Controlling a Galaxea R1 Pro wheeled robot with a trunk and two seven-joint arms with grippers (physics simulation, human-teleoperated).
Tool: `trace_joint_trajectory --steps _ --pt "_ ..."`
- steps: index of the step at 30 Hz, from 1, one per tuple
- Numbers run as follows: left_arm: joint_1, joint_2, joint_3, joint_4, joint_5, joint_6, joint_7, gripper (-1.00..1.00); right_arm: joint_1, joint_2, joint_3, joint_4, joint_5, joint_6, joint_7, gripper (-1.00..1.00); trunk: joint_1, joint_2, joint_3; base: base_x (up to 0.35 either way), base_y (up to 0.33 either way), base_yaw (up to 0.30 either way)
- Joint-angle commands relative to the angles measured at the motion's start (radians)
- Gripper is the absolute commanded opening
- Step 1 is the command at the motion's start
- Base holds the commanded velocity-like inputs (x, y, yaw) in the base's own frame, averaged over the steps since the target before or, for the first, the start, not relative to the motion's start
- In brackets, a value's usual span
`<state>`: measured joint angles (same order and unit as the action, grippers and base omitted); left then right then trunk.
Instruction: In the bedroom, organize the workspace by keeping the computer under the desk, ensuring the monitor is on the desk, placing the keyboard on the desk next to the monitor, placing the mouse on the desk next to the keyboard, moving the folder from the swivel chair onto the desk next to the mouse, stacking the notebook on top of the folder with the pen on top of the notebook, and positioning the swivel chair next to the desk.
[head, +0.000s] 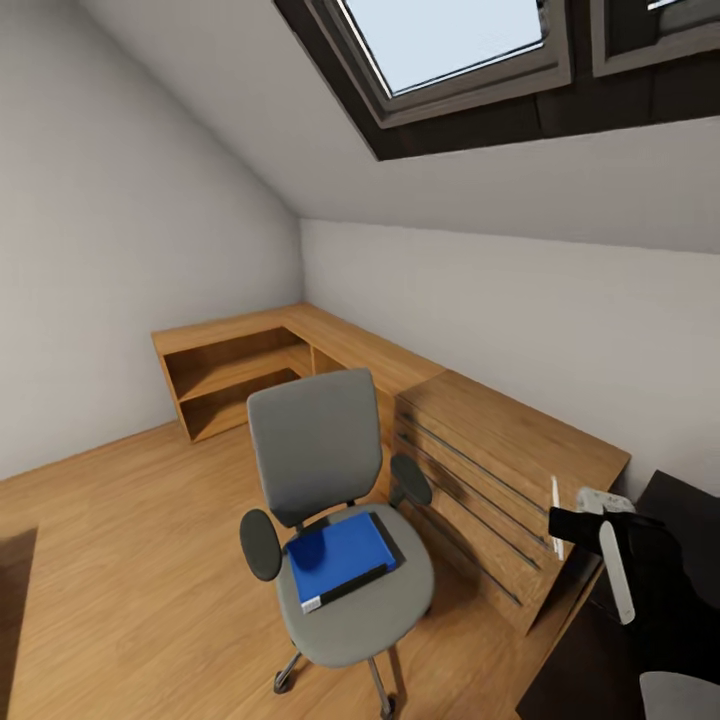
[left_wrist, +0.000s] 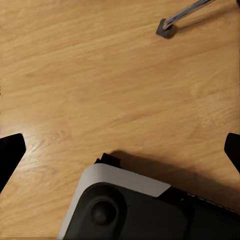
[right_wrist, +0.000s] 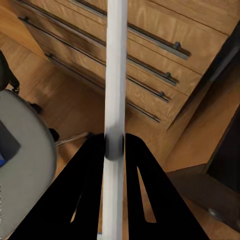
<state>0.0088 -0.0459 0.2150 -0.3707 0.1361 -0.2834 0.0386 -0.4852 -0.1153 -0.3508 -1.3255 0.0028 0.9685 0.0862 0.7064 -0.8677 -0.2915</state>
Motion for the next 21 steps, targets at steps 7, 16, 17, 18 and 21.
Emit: trace_joint_trajectory --steps 7,16,17,18,21 --pt "0.0 0.001 -0.002 0.005 0.006 -0.005 0.001 1.0 0.0 0.038 -0.002 -0.004 -0.002 0.004 0.005 -1.0 0.0 -0.001 -0.001 0.0 0.0 -0.097" --pt "0.0 0.0 -0.002 0.007 0.006 -0.005 0.001 1.0 0.0 0.046 -0.003 -0.004 0.004 -0.006 0.0 -1.0 0.0 -0.001 -0.001 0.0 0.0 -0.26" --pt "0.0 0.0 -0.002 0.007 0.006 -0.005 0.001 1.0 0.0 0.046 -0.004 -0.003 0.004 -0.006 0.0 -1.0 0.0 -0.001 -0.001 0.0 0.0 -0.272" --pt "0.0 0.001 -0.002 0.007 0.007 -0.005 0.001 1.0 0.0 0.045 -0.005 -0.002 0.004 -0.006 0.0 -1.0 0.0 -0.001 -0.001 0.0 0.0 -0.272" --pt "0.0 0.0 -0.002 0.008 0.007 -0.005 0.001 1.0 0.0 0.046 -0.007 0.0 0.004 -0.007 0.0 -1.0 0.0 -0.001 -0.001 0.0 0.0 -0.273"
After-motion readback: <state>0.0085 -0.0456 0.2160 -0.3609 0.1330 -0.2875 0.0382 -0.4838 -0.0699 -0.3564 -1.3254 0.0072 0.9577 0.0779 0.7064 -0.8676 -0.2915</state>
